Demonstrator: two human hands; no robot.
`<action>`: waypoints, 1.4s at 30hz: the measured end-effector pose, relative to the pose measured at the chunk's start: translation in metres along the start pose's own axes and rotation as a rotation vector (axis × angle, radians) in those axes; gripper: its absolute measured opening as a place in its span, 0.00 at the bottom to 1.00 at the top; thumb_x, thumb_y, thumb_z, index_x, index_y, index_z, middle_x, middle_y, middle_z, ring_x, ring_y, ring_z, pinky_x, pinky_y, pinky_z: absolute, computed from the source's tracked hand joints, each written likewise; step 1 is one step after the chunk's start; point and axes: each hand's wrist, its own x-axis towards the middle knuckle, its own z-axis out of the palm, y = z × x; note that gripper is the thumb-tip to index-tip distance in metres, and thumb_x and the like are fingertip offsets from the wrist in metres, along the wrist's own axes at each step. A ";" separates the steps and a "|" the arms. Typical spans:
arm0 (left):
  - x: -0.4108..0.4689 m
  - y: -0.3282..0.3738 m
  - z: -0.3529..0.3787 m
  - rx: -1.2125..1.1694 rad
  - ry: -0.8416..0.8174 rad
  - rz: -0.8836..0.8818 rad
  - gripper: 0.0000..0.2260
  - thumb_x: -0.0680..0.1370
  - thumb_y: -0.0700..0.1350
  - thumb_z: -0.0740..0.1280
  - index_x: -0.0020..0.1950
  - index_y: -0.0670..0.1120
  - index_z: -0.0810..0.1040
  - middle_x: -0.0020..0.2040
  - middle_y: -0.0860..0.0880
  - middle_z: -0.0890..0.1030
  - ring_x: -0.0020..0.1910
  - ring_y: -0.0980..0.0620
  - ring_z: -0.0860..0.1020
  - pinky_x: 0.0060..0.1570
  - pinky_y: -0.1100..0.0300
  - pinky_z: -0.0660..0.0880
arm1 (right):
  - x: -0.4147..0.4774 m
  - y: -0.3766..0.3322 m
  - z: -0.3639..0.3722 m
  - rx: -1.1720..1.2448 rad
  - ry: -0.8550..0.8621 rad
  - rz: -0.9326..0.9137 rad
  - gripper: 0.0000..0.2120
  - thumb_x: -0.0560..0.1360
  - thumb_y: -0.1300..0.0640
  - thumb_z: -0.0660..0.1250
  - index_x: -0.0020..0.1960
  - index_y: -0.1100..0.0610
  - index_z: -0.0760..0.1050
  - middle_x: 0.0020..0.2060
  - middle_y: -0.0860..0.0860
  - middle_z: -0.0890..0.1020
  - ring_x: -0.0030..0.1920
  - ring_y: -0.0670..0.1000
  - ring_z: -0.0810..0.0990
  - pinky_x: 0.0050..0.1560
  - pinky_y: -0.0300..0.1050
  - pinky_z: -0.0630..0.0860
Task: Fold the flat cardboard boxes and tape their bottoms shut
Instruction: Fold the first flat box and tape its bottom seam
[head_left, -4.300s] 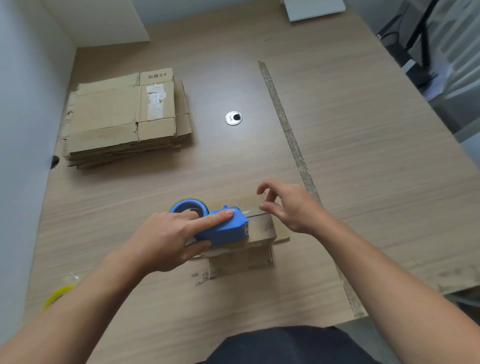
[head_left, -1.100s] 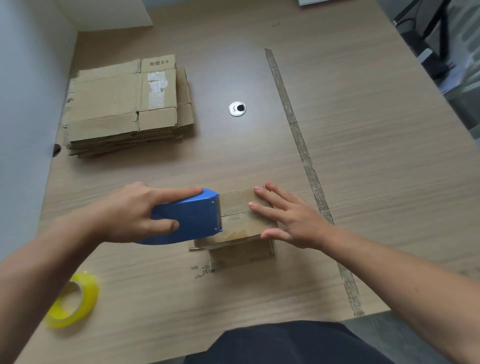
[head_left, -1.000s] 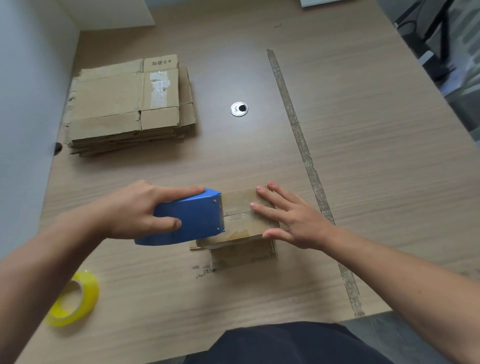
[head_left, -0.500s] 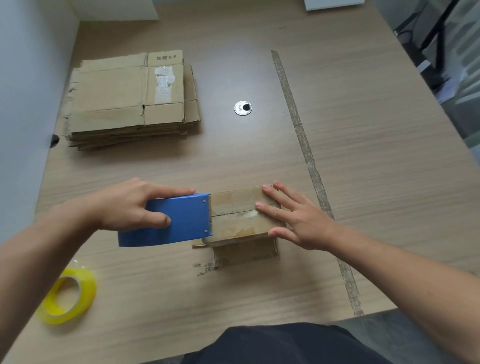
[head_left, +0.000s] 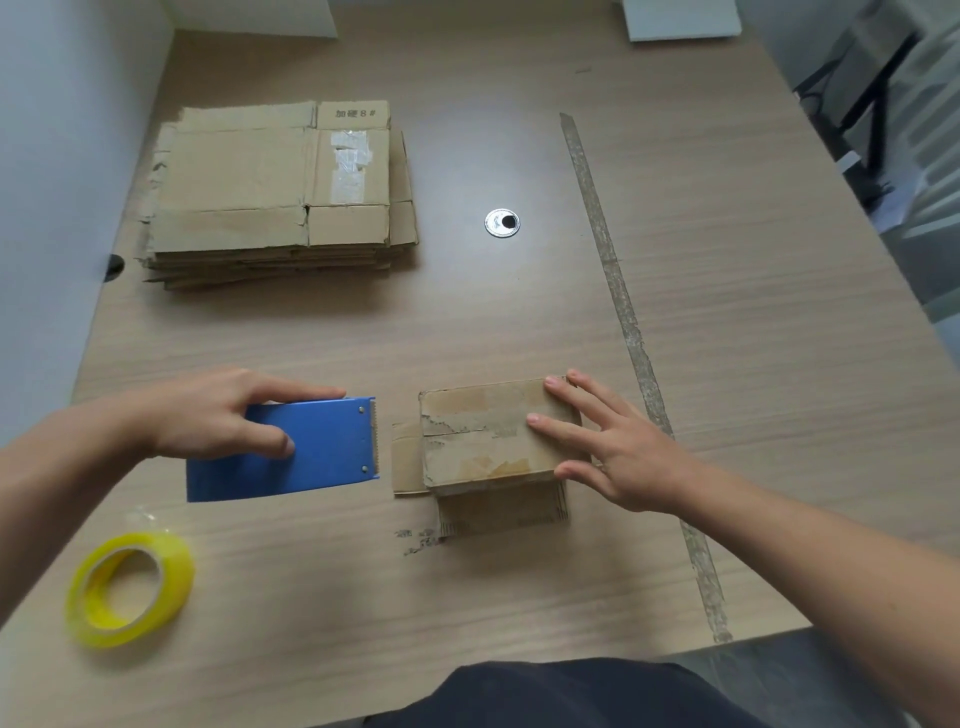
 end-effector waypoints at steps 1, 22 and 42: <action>0.000 -0.002 0.000 0.001 -0.005 -0.002 0.29 0.66 0.57 0.67 0.64 0.76 0.66 0.66 0.66 0.75 0.59 0.62 0.76 0.59 0.61 0.70 | 0.000 -0.001 0.000 -0.012 -0.004 0.002 0.26 0.79 0.40 0.59 0.76 0.45 0.65 0.78 0.53 0.59 0.79 0.57 0.55 0.73 0.60 0.65; 0.053 -0.030 0.025 -0.118 -0.112 -0.015 0.28 0.64 0.55 0.65 0.62 0.74 0.72 0.55 0.59 0.82 0.53 0.55 0.79 0.59 0.53 0.73 | 0.010 -0.013 -0.025 -0.032 -0.212 0.147 0.29 0.78 0.38 0.64 0.75 0.33 0.57 0.79 0.44 0.51 0.79 0.46 0.46 0.77 0.53 0.53; 0.076 -0.016 0.047 -0.127 -0.085 0.015 0.26 0.65 0.57 0.63 0.60 0.78 0.71 0.55 0.62 0.80 0.53 0.56 0.77 0.56 0.53 0.74 | 0.052 -0.122 0.030 -0.318 -0.230 0.358 0.36 0.77 0.32 0.40 0.79 0.48 0.39 0.78 0.53 0.38 0.78 0.60 0.37 0.75 0.69 0.40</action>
